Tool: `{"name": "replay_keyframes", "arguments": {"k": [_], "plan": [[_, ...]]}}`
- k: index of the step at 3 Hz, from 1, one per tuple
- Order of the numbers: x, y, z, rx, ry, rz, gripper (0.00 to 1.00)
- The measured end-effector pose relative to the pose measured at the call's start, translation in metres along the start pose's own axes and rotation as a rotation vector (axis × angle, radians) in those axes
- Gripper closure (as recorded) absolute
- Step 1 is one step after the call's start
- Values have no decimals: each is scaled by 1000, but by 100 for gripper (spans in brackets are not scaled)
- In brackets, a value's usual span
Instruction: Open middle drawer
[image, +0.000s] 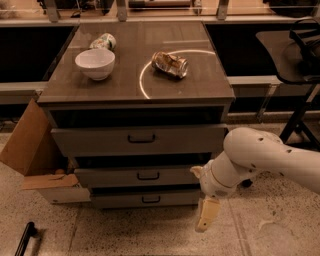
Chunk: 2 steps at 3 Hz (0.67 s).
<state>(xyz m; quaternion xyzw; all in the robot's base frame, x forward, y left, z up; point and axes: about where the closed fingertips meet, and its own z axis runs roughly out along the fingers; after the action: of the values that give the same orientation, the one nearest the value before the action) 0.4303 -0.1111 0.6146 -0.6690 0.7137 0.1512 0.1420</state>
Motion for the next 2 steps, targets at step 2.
{"name": "replay_keyframes", "arguments": {"k": [2], "plan": [[11, -18, 30, 8, -11, -14, 0]]}}
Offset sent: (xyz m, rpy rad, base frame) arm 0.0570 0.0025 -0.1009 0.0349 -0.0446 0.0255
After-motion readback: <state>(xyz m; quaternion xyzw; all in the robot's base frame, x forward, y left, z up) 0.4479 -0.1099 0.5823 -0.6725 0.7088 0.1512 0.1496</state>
